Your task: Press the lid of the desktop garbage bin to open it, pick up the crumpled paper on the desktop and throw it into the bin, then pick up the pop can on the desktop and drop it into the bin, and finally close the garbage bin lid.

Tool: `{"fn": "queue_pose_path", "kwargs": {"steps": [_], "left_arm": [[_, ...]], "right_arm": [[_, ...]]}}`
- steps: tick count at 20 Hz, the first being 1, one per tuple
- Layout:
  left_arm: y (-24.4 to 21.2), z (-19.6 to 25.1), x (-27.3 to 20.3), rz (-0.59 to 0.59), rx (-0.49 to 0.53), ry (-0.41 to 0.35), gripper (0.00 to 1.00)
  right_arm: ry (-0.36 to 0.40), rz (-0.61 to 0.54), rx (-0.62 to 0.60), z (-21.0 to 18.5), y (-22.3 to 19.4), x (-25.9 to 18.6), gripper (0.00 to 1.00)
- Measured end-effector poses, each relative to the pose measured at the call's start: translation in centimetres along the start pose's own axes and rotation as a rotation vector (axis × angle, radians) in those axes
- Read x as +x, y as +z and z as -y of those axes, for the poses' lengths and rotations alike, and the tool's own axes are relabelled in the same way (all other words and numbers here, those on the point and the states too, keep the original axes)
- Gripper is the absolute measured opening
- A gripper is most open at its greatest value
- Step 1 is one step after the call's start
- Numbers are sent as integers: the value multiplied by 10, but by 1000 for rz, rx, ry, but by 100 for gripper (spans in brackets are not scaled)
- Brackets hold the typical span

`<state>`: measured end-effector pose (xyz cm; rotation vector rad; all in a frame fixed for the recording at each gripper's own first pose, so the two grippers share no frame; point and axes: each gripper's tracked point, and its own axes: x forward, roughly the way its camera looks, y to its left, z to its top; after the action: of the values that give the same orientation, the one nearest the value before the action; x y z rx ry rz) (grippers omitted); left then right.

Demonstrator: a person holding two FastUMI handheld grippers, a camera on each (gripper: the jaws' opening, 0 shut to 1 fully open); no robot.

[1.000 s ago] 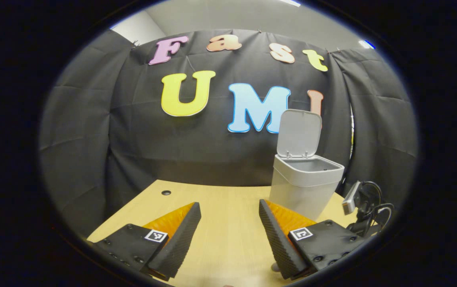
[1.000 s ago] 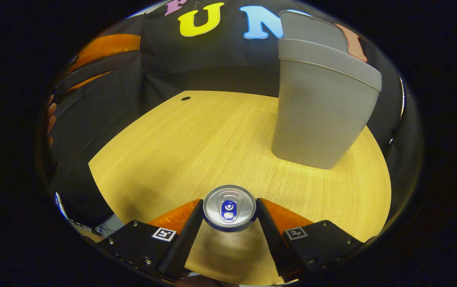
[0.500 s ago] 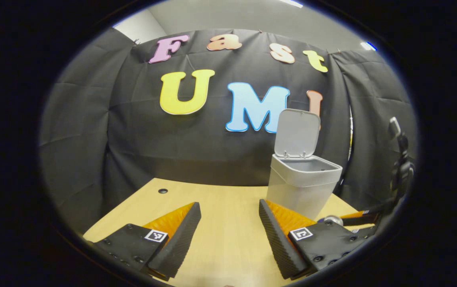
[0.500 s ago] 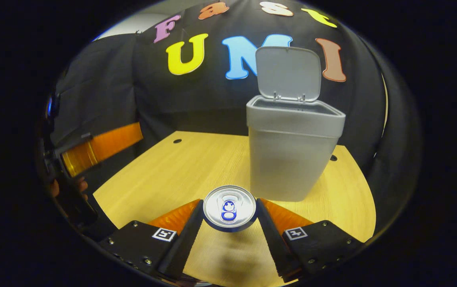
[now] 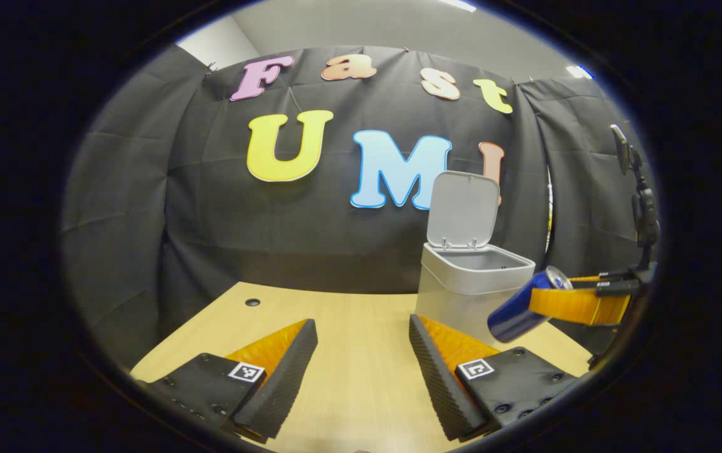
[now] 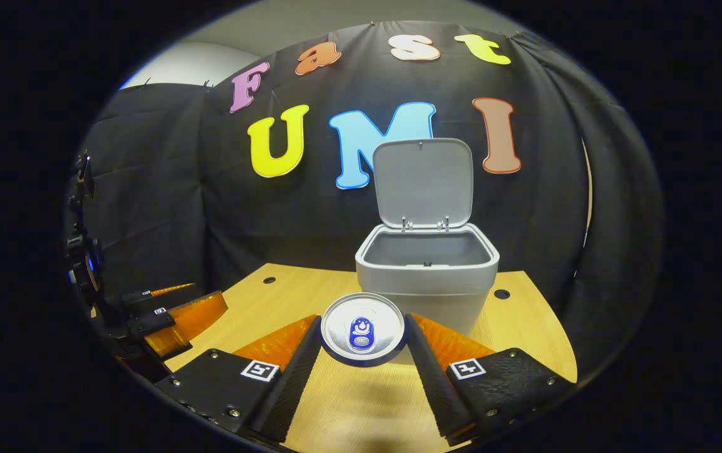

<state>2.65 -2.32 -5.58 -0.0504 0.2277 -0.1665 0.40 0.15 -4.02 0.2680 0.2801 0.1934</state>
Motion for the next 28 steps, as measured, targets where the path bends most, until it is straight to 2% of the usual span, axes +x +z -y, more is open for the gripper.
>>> {"fn": "queue_pose_path", "kwargs": {"steps": [6, 12, 20, 28], "left_arm": [[3, -3, -2, 3, 12, -1, 96], [5, -11, -4, 16, 8, 16, 95], [4, -24, -6, 12, -3, 46, 95], [4, -22, 0, 10, -20, 49, 96]], "right_arm": [[-12, 185, -18, 7, 61, 7, 83], [-82, 284, -79, 20, 95, 31, 83], [-128, 242, -215, 20, 90, 84, 83], [-139, 192, -288, 20, 77, 105, 86]]}}
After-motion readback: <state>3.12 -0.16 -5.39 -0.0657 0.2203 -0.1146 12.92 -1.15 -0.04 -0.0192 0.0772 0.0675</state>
